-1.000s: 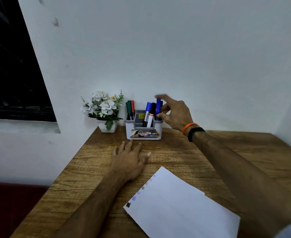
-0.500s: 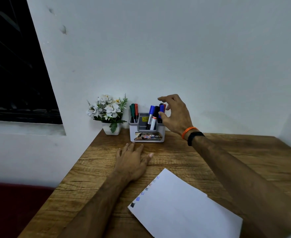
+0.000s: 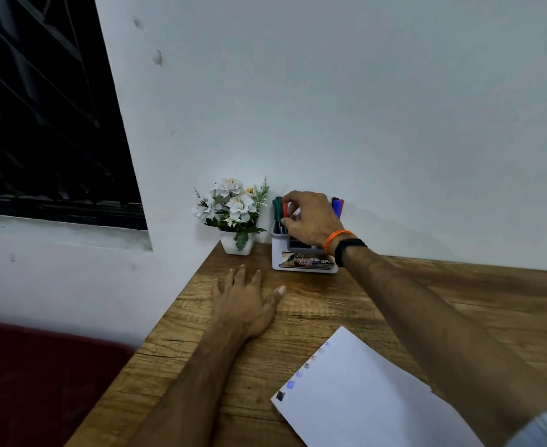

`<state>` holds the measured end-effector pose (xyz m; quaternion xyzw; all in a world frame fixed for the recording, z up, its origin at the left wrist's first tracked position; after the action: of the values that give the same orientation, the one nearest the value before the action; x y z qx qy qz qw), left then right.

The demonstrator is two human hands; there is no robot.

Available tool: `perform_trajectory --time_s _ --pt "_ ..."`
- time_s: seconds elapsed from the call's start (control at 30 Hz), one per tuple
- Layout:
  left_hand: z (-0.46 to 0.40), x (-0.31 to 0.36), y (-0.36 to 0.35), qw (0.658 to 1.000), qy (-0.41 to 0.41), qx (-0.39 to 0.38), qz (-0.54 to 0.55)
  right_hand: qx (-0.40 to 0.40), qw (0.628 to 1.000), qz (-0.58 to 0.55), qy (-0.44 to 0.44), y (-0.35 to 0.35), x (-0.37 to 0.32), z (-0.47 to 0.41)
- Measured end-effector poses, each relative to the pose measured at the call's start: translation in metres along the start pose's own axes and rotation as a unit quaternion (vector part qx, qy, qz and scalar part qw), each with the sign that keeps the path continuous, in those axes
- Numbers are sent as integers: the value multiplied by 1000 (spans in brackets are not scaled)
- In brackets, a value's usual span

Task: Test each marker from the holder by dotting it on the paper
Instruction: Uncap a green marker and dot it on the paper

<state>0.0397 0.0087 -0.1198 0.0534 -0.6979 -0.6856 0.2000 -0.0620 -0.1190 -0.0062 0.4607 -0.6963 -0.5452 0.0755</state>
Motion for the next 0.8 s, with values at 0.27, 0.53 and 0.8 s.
perform_trajectory --time_s 0.27,0.53,0.8 --pt "-1 -1 -2 1000 0 2 -5 -79 993 85 -30 -13 -2 -32" --pt "-2 -1 -2 1000 -1 3 -1 -29 998 40 -38 -7 1 -30" --pt "-2 0 -2 1000 -1 5 -6 50 983 -175 -34 -8 5 12"
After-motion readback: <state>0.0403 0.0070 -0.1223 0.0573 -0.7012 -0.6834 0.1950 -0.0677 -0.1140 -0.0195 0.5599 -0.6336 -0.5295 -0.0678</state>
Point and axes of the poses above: each hand's wrist, its own z-axis away from the middle knuckle, its own y-axis out of the back of the hand, x = y × z, the point moved 3 cm from there along -z, towards the middle knuckle, and after that the axes turned 6 degrees about -x, right-handed, at the moved point
